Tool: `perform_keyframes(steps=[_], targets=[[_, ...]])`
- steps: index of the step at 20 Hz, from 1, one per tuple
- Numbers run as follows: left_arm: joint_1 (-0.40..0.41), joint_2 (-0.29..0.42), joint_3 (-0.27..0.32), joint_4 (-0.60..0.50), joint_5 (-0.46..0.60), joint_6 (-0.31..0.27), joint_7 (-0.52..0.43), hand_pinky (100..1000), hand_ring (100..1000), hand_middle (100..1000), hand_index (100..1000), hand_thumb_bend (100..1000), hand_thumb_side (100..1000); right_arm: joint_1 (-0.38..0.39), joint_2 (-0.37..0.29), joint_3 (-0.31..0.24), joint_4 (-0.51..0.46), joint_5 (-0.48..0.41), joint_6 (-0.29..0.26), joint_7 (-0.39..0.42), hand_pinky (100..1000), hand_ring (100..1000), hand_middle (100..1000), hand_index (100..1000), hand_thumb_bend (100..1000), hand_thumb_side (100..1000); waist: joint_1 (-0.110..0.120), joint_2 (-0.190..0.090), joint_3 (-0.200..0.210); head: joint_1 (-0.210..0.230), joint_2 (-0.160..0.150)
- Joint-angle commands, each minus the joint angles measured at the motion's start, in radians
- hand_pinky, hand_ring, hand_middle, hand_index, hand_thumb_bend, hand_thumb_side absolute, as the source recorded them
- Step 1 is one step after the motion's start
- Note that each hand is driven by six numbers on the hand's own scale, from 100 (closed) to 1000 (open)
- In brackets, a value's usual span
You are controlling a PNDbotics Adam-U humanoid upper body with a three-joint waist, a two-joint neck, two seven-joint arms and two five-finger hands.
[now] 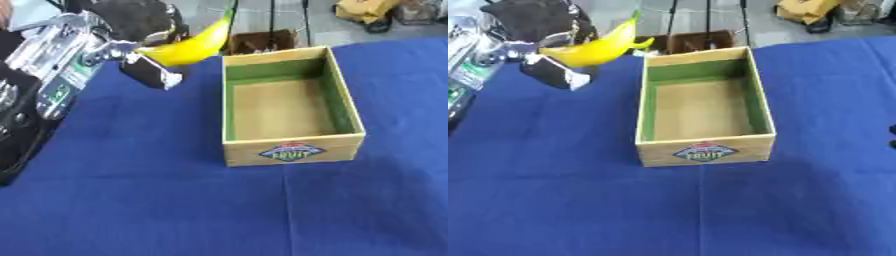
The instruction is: Pick up objects on the table and place them in the box.
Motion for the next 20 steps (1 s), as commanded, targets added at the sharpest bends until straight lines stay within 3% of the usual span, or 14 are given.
perform_keyframes(steps=[1,12,20], targets=[[-0.048,-0.015,0.022,0.035,-0.020,-0.005,0.014,220,460,468,610,100,497,-0.013,-0.021,-0.001,-0.017,0.002,-0.001,0.003,643,704,593,838,100,1000,-0.002,-0.016,-0.002,0.010,-0.004],[-0.169,-0.126,0.043,0.172,-0.131,-0.037,0.080,219,461,467,609,100,490,-0.042,-0.021,0.009,-0.027,-0.002,0.000,0.016,645,706,594,840,100,1000,0.018,0.018,-0.047,0.076,-0.021],[-0.223,-0.204,0.063,0.273,-0.189,-0.055,0.131,214,458,462,606,100,496,-0.063,-0.020,0.018,-0.033,-0.005,0.001,0.026,645,706,594,841,100,1000,0.032,0.044,-0.082,0.097,-0.033]])
